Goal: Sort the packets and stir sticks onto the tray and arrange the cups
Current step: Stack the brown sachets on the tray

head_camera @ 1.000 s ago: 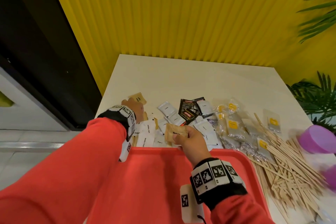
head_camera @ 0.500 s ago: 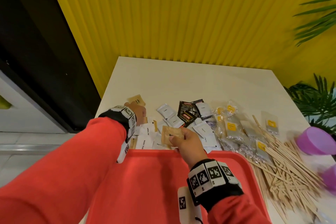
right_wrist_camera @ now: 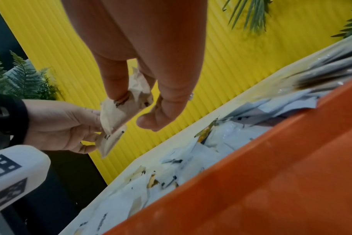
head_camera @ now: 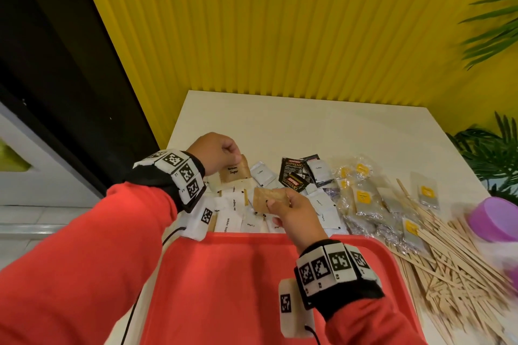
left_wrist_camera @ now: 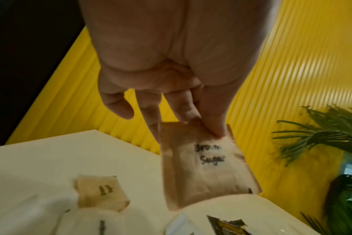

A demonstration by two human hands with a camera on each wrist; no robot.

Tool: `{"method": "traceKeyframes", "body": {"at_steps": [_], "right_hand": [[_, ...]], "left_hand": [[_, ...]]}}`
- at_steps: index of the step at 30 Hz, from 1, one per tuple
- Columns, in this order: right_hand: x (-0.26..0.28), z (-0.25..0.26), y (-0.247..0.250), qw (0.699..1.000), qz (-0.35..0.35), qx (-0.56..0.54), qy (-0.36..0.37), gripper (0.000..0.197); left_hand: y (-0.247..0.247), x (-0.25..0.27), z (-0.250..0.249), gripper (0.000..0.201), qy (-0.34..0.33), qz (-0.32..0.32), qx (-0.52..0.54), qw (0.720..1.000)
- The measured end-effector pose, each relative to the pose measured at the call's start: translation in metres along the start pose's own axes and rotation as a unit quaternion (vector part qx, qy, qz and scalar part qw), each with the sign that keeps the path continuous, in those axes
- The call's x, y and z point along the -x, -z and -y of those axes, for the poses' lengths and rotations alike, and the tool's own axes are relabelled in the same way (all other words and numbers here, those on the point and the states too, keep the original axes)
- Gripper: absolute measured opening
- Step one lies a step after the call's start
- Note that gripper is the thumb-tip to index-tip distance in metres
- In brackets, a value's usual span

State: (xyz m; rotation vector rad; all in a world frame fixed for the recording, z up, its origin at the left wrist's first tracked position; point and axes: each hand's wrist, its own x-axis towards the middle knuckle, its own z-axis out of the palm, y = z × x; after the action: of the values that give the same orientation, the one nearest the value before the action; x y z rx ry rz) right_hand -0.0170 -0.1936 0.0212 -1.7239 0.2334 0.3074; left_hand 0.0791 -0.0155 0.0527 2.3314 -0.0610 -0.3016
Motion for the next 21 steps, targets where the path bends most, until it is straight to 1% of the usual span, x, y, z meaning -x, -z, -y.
{"method": "traceKeyframes", "body": {"at_steps": [2,4,6,8,10,13,14,15,16,17,19,21], "right_hand": [[-0.006,0.006,-0.002,1.0,0.004,0.001,0.004,0.017],[-0.011,0.011,-0.004,1.0,0.013,-0.007,0.002,0.021],[-0.014,0.016,-0.003,0.999,0.031,-0.039,0.007,0.014],[-0.015,0.019,-0.002,0.996,0.043,-0.077,0.004,0.019],[-0.018,0.018,-0.001,0.995,0.038,-0.087,0.001,0.02],[-0.02,0.011,-0.001,0.996,0.012,-0.092,-0.001,0.023],[-0.019,0.008,0.0,0.996,0.005,-0.094,-0.004,0.024],[-0.018,0.005,0.002,0.995,0.002,-0.097,-0.005,0.024],[-0.017,0.002,0.004,0.995,0.003,-0.098,-0.007,0.025],[-0.015,0.0,0.006,0.995,0.006,-0.098,-0.008,0.025],[-0.012,-0.005,0.009,0.995,0.01,-0.096,-0.014,0.026],[-0.01,-0.009,0.012,0.995,0.011,-0.098,-0.019,0.026]], "left_hand": [[-0.001,0.002,-0.008,0.016,-0.013,0.008,0.032,0.999],[-0.003,0.003,-0.017,0.02,-0.027,0.031,0.063,0.997],[-0.007,0.004,-0.024,0.021,-0.036,0.064,0.09,0.993],[-0.01,0.003,-0.029,0.02,-0.04,0.089,0.109,0.989],[-0.013,0.0,-0.03,0.017,-0.032,0.087,0.116,0.989],[-0.015,-0.012,-0.02,0.017,0.015,0.043,0.122,0.991],[-0.015,-0.018,-0.014,0.017,0.033,0.023,0.099,0.994],[-0.016,-0.023,-0.008,0.015,0.052,0.005,0.052,0.997],[-0.016,-0.029,-0.001,0.011,0.075,0.001,-0.011,0.997],[-0.016,-0.034,0.005,0.013,0.098,0.003,-0.076,0.992],[-0.018,-0.045,0.019,0.031,0.142,0.022,-0.179,0.973],[-0.021,-0.053,0.029,0.037,0.171,0.042,-0.24,0.955]]}}
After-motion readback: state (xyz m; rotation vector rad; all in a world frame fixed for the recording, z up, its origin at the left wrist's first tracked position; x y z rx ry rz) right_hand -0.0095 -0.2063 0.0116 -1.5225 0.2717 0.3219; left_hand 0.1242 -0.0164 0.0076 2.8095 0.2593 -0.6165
